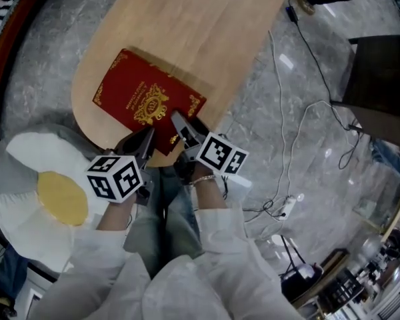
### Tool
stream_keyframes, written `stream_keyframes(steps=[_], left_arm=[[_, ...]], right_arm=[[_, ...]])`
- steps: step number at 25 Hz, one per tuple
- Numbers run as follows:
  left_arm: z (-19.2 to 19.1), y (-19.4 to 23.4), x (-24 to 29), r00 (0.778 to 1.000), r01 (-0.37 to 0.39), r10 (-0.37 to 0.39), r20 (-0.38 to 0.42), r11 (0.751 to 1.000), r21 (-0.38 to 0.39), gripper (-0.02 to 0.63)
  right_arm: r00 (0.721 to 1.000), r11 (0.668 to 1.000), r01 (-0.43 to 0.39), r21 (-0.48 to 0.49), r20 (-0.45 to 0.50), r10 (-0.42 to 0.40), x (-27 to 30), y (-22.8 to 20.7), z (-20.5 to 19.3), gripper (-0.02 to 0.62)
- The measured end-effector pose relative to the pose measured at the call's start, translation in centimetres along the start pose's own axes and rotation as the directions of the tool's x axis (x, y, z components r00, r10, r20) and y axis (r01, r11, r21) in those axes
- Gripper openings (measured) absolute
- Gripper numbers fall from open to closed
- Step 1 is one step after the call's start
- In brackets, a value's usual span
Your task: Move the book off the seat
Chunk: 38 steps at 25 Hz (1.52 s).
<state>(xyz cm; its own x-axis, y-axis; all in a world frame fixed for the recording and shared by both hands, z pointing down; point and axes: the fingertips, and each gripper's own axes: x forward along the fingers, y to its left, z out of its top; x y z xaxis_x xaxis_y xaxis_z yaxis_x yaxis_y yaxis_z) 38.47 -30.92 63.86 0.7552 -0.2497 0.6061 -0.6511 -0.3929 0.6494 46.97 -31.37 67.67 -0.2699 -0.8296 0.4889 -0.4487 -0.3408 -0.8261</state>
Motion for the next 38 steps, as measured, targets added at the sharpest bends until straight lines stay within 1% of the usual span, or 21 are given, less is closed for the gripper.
stream_keyframes(steps=[5,9,13,17,19,22,26,30,34,38], left_arm=[[-0.7,-0.6,1.0,0.999,0.027,-0.027,-0.025,1.0,-0.013,0.006],[-1.3,-0.4,1.6,0.999,0.025,-0.026,-0.037,1.0,-0.016,0.006],[-1.4,0.0,2.1,0.999,0.017,-0.018,-0.045,1.0,-0.02,0.006],[-1.7,-0.1,2.2,0.998,0.013,-0.014,-0.059,1.0,-0.014,0.006],[-1.8,-0.2,2.2,0.998,0.011,-0.012,-0.064,1.0,-0.012,0.006],[-1.8,-0.6,1.9,0.998,0.009,-0.01,-0.064,1.0,-0.016,0.006],[-1.3,-1.4,1.4,0.998,0.013,-0.013,-0.064,1.0,-0.002,0.006],[0.0,-2.4,0.8,0.999,0.019,-0.018,-0.047,1.0,0.024,0.006],[1.1,-3.9,-0.2,0.999,0.038,-0.036,-0.04,0.998,0.043,0.006],[2.3,-5.7,-2.2,0.999,0.041,-0.038,-0.032,0.996,0.076,0.006]], right_arm=[[0.999,1.0,0.031,0.002,-0.032,-0.03,0.4,-2.0,-0.5,0.298],[0.991,0.994,0.11,-0.022,-0.075,-0.111,0.4,-3.9,-1.2,0.304],[0.987,0.991,0.135,-0.018,-0.089,-0.136,0.5,-4.5,-1.7,0.302],[0.975,0.976,0.203,-0.082,-0.079,-0.21,0.1,-5.1,-1.6,0.302],[0.972,0.97,0.217,-0.106,-0.072,-0.225,-0.1,-5.0,-1.3,0.302],[0.972,0.97,0.215,-0.11,-0.07,-0.223,-0.3,-4.5,-1.2,0.302],[0.973,0.972,0.209,-0.109,-0.077,-0.218,-0.8,-4.0,-1.2,0.302],[0.972,0.965,0.219,-0.147,-0.052,-0.229,-1.8,-3.0,-0.5,0.301],[0.977,0.964,0.204,-0.173,-0.033,-0.213,-3.0,-1.0,0.4,0.301],[0.983,0.958,0.173,-0.229,-0.012,-0.181,-4.6,2.3,1.5,0.29]])
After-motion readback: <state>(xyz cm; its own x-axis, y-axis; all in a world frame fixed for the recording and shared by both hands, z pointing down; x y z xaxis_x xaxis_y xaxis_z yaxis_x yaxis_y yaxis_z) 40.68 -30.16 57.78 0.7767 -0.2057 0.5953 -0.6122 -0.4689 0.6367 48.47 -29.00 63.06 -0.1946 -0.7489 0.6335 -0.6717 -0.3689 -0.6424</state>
